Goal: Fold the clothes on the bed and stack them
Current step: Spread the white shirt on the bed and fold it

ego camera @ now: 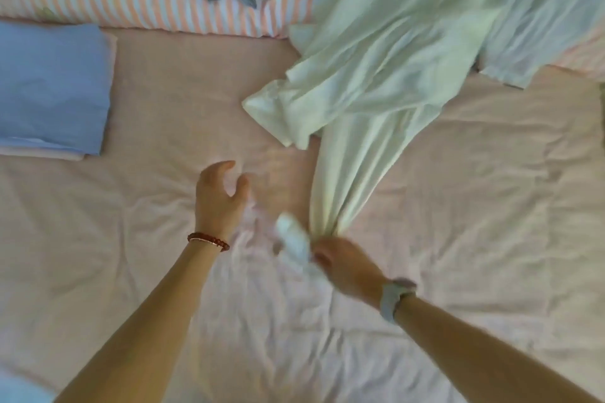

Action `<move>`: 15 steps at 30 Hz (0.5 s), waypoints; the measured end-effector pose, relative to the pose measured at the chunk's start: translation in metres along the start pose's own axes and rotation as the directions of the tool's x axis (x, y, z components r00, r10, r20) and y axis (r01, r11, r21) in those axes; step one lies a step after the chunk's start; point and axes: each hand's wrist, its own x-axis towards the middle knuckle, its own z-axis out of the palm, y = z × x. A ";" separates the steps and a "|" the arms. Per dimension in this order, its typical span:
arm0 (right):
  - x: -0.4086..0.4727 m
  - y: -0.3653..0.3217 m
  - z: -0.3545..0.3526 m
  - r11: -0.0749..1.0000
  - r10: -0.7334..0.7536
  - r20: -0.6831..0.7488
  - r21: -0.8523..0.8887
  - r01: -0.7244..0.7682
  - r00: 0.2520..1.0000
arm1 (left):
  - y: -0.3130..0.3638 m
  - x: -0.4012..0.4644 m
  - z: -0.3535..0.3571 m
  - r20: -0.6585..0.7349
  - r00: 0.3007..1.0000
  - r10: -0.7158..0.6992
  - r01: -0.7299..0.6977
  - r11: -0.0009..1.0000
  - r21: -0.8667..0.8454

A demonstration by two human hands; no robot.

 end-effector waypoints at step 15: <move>-0.046 0.072 -0.075 0.872 0.440 -0.535 0.448 -0.199 0.721 | 0.037 -0.145 0.088 0.893 0.445 0.066 -0.500 0.846 0.186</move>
